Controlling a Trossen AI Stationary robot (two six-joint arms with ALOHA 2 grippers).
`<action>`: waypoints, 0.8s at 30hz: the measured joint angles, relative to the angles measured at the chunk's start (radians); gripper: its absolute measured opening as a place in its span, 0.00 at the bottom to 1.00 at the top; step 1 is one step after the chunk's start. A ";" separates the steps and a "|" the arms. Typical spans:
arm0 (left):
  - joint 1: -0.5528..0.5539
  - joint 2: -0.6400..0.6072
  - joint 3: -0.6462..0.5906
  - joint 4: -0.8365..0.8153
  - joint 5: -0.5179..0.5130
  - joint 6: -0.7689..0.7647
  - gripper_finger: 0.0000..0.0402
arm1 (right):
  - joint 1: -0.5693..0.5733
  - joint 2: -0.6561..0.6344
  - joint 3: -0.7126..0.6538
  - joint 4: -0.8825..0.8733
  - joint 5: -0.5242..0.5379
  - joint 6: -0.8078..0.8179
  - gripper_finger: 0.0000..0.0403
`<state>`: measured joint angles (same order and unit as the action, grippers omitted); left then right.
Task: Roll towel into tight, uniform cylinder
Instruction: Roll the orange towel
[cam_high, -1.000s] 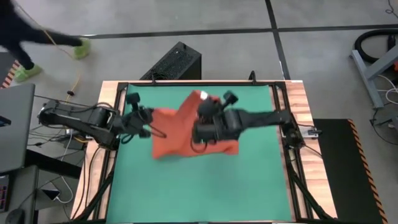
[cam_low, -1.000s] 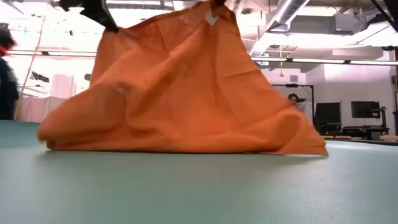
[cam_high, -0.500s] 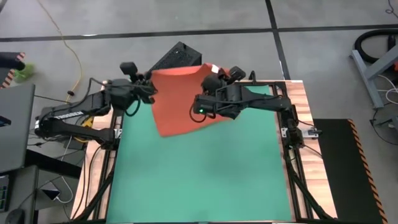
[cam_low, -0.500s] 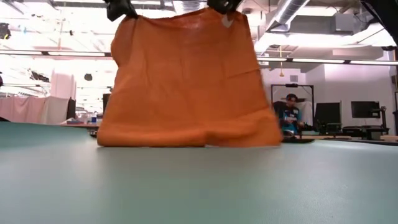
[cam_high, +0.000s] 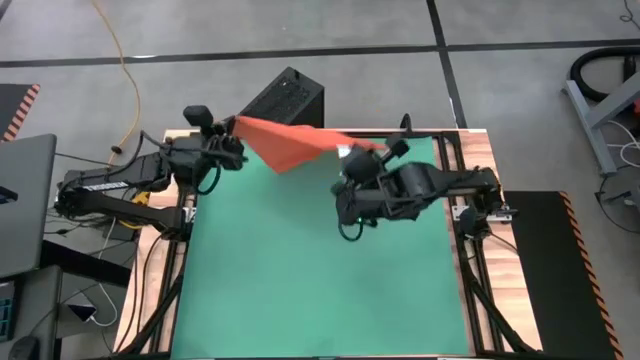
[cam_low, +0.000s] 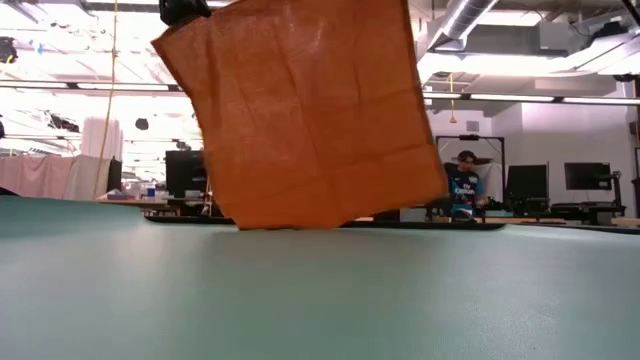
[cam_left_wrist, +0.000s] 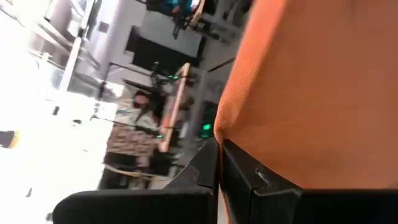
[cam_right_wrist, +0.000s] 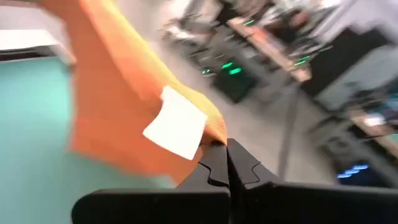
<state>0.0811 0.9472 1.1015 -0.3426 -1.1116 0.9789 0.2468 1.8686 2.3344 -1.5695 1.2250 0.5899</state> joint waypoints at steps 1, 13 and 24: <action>-0.029 -0.008 0.000 -0.067 0.001 -0.078 0.00 | 0.014 0.009 0.000 -0.002 -0.039 0.019 0.00; -0.398 0.010 -0.035 -0.627 0.667 -1.130 0.00 | 0.238 0.249 0.000 -0.001 -0.354 0.320 0.00; -0.732 0.085 -0.135 -0.582 0.917 -1.589 0.00 | 0.446 0.393 -0.001 -0.001 -0.601 0.788 0.00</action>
<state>-0.6507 1.0319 0.9668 -0.9251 -0.1948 -0.6106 0.6930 2.2613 2.3333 -1.5709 0.6243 1.3775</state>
